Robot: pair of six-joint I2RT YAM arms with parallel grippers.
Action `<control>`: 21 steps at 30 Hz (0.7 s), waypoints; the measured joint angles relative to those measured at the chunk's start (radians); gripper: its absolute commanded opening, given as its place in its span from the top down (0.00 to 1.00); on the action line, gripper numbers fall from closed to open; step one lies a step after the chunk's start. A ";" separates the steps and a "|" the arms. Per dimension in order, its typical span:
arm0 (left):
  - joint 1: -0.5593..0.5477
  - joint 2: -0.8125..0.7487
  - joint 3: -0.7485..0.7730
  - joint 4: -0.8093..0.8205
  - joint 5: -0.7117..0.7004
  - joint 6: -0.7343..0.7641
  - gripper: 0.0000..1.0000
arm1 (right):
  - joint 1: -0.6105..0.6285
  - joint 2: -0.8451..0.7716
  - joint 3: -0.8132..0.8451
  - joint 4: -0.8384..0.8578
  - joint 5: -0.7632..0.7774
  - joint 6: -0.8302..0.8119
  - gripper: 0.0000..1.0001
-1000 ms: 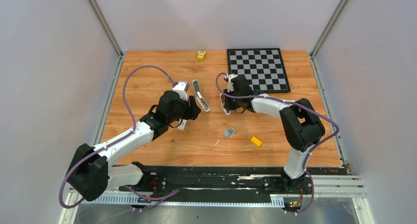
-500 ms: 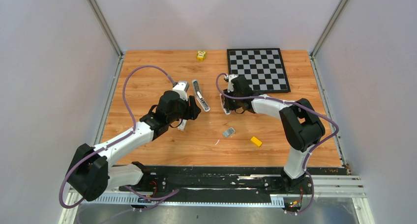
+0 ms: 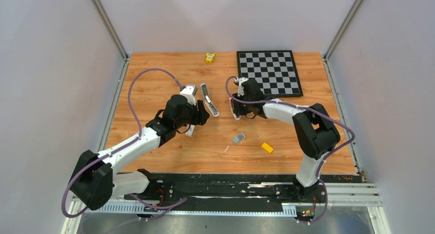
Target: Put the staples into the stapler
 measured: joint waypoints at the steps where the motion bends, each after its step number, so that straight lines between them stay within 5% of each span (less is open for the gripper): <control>1: 0.000 0.000 0.000 0.000 0.000 0.000 0.44 | 0.000 -0.005 0.000 0.000 0.000 0.000 0.64; 21: 0.000 -0.002 0.000 0.000 0.000 0.000 0.44 | -0.018 0.002 0.069 -0.003 0.021 -0.002 0.63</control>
